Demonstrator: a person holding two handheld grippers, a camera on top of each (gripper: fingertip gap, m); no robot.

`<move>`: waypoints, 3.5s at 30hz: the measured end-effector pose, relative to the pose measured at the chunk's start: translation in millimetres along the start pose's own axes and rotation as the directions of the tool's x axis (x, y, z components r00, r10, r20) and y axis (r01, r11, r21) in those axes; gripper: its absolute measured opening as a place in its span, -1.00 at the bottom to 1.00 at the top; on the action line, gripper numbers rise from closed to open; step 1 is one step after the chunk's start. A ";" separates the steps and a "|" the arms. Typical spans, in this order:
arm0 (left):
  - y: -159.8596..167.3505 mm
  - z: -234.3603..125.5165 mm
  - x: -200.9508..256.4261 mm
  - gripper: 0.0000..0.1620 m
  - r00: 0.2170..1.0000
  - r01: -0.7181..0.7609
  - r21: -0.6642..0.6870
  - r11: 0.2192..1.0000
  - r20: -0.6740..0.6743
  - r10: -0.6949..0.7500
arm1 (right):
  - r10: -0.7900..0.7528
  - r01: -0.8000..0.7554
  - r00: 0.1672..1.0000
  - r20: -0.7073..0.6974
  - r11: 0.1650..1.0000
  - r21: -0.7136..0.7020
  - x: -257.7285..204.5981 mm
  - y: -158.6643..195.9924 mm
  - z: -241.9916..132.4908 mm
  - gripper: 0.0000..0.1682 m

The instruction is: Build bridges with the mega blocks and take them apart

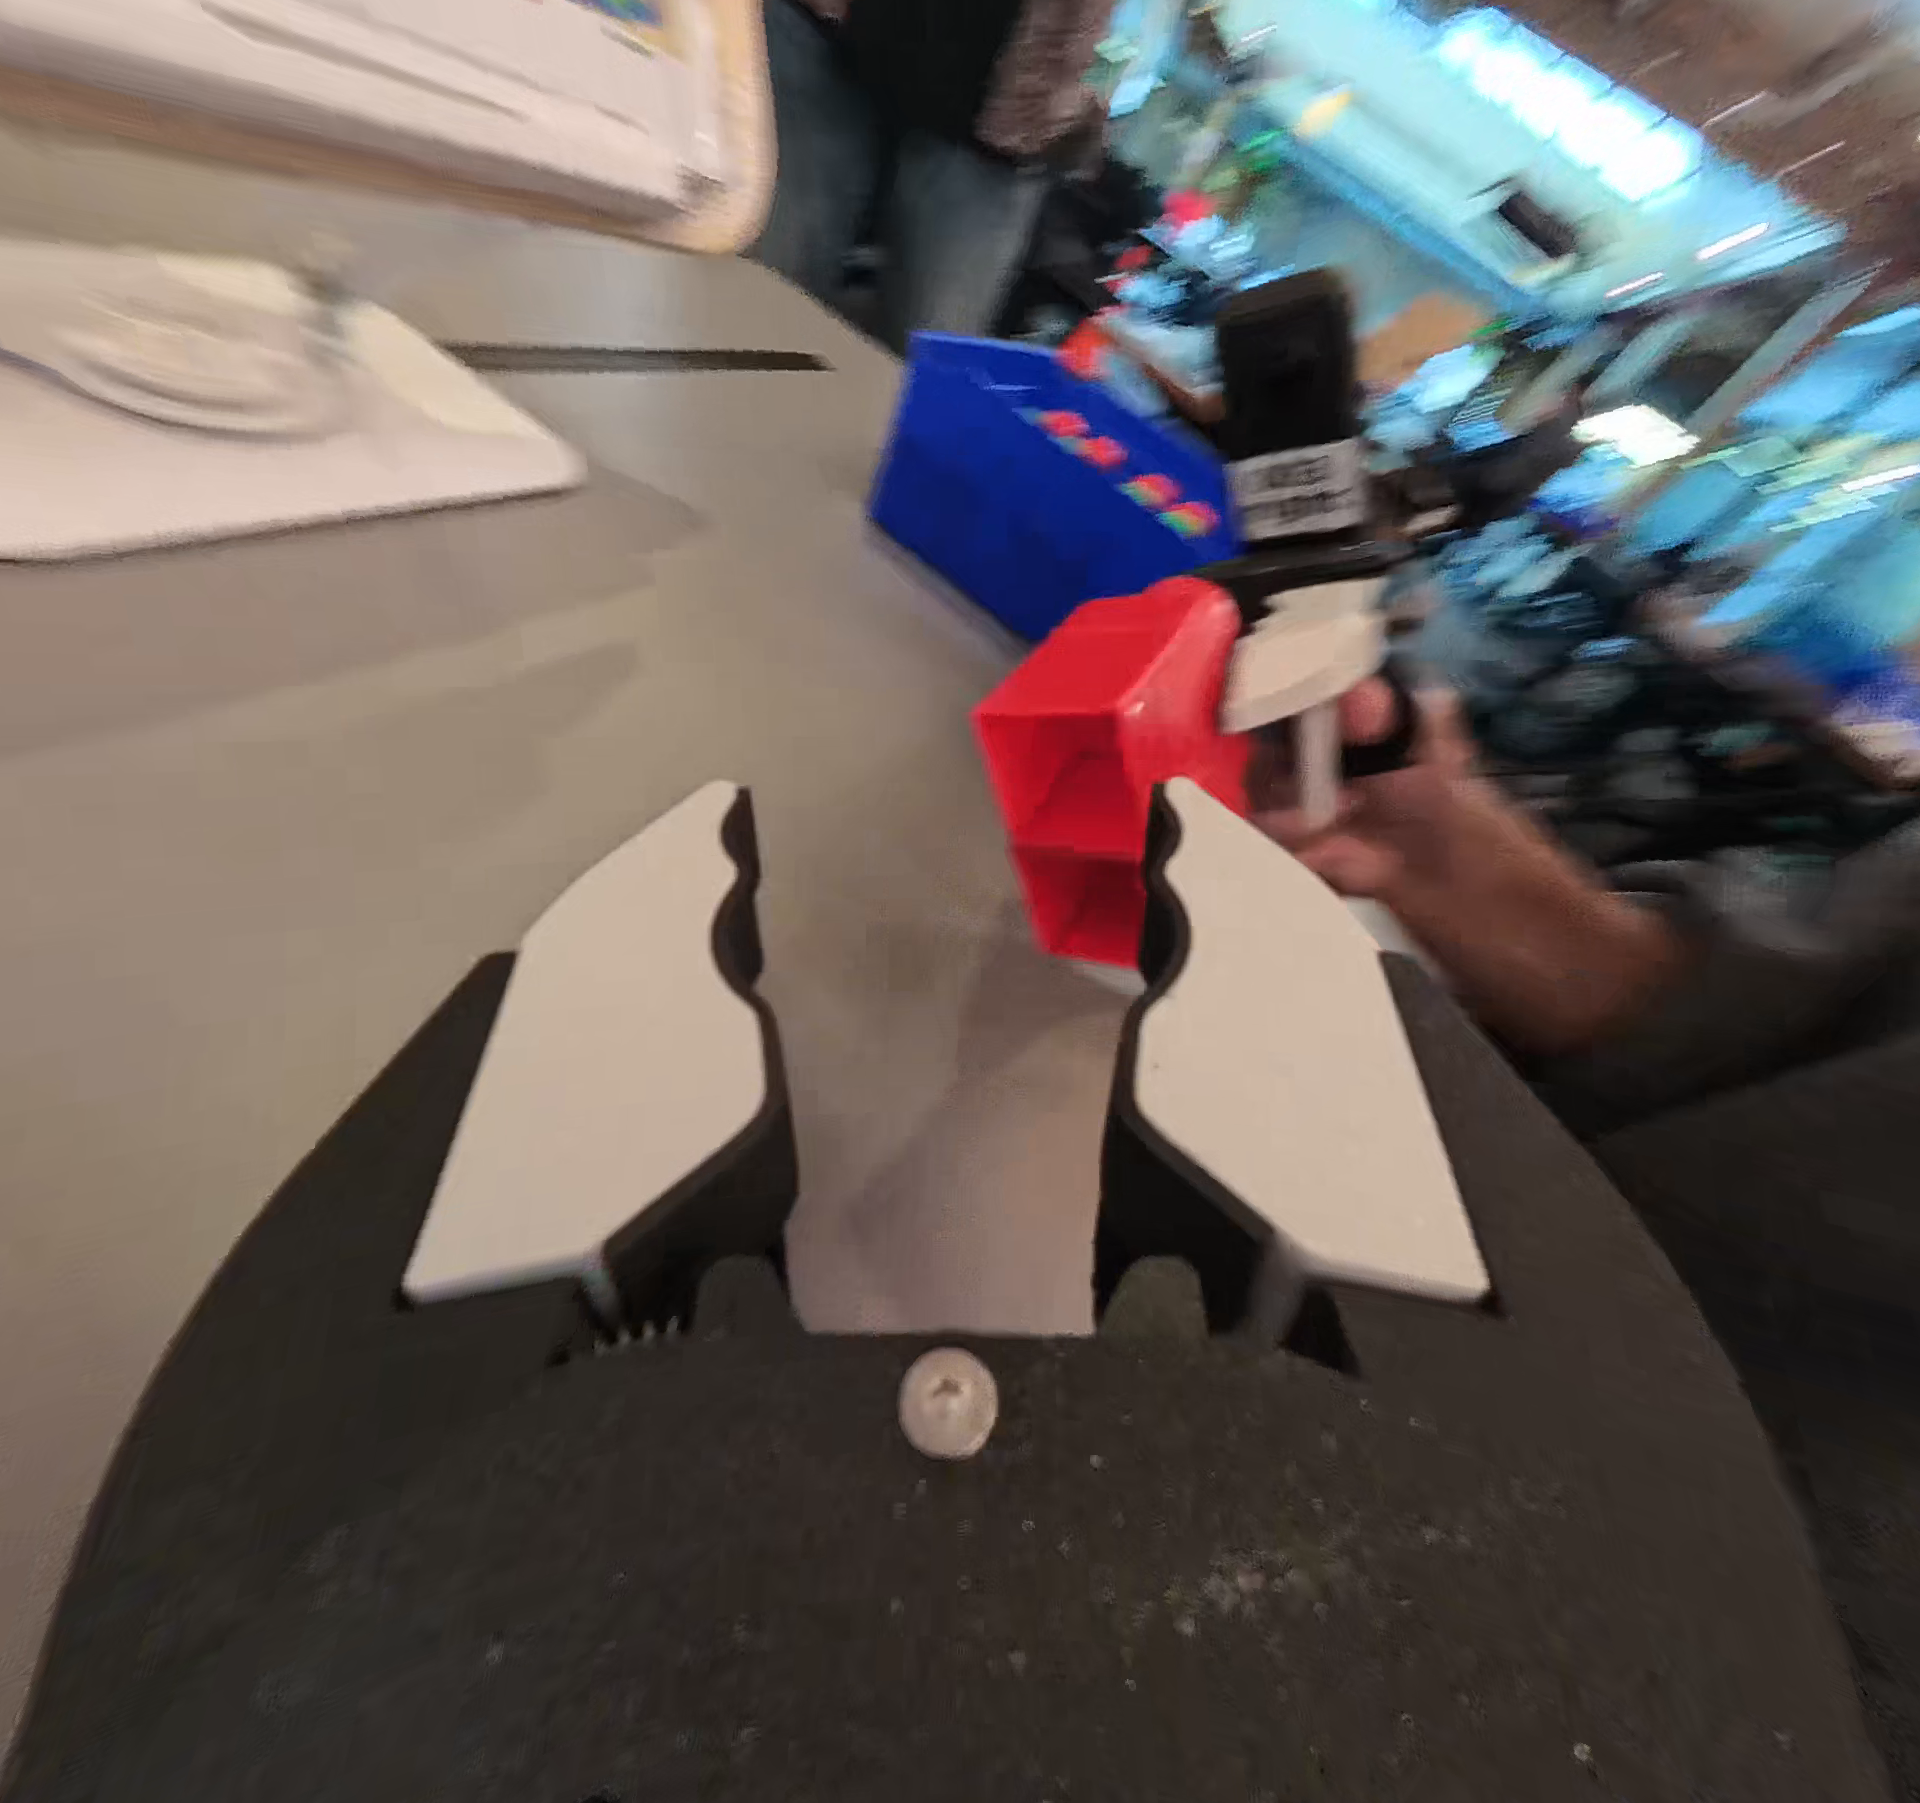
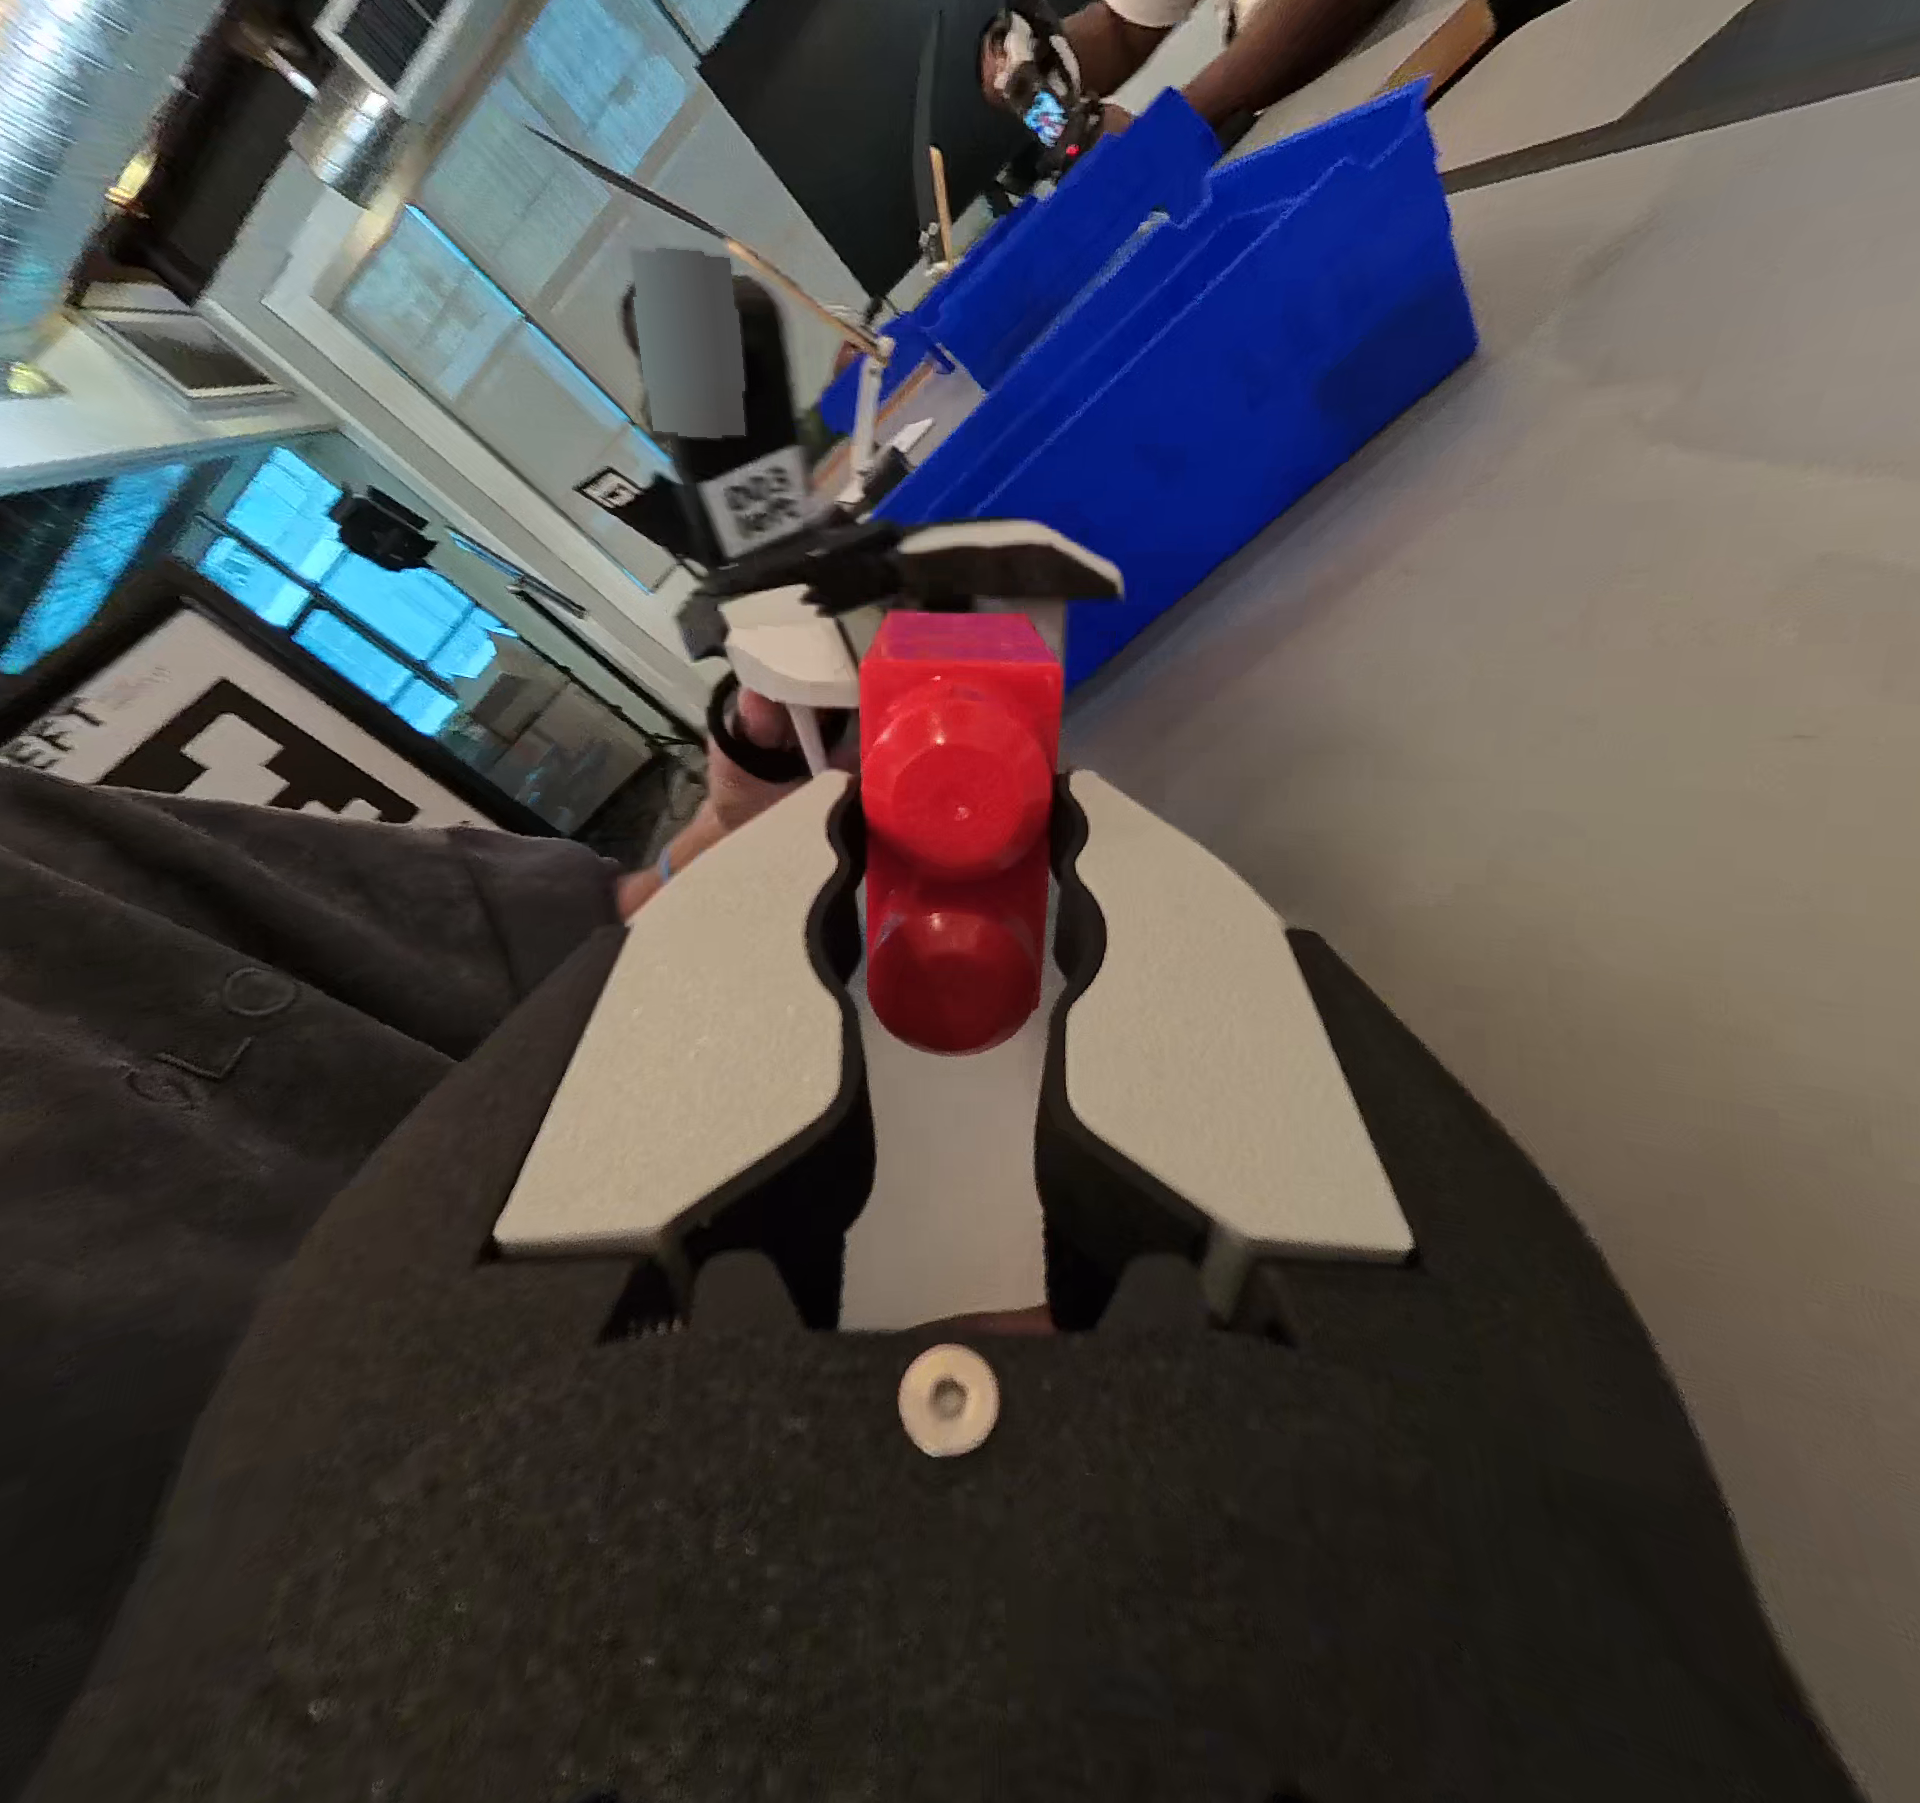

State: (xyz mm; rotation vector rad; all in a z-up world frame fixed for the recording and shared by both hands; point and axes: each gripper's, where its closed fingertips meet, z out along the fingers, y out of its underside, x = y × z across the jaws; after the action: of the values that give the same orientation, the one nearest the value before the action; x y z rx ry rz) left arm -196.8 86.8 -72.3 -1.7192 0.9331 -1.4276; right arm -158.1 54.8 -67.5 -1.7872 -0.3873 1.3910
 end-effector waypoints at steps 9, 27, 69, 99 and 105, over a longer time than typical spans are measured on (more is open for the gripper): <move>-5.2 -7.4 -13.2 0.09 0.956 -0.097 -0.090 0.991 0.269 0.118 | -0.234 0.223 0.702 -0.672 0.969 -0.104 -44.4 -72.2 -162.1 -0.60; 3.7 31.9 21.3 0.04 0.973 -0.154 -0.197 0.968 0.142 0.183 | -0.056 -0.588 0.141 -0.988 0.799 -0.129 88.9 48.7 -397.8 -0.60; -1.6 -196.7 -46.9 -0.03 0.630 -0.057 -0.357 0.932 0.711 0.311 | -0.360 0.350 0.784 -0.505 0.929 -0.119 9.1 58.2 -38.8 -0.44; 13.9 -295.7 -130.4 -0.59 0.452 0.368 -0.514 0.775 0.827 0.334 | -0.328 0.312 0.808 -0.489 0.943 -0.117 12.7 58.6 -46.1 -0.52; -85.0 -172.2 -23.8 -0.58 0.652 -0.210 -0.351 0.913 0.646 0.398 | -0.331 0.321 0.801 -0.499 0.941 -0.109 12.6 55.7 -48.3 -0.52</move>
State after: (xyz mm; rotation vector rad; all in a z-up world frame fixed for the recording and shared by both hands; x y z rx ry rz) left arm -362.2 137.1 14.5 -1.9425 0.9093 -0.3416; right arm -122.9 9.0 -115.0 -1.9130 -0.3954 0.6351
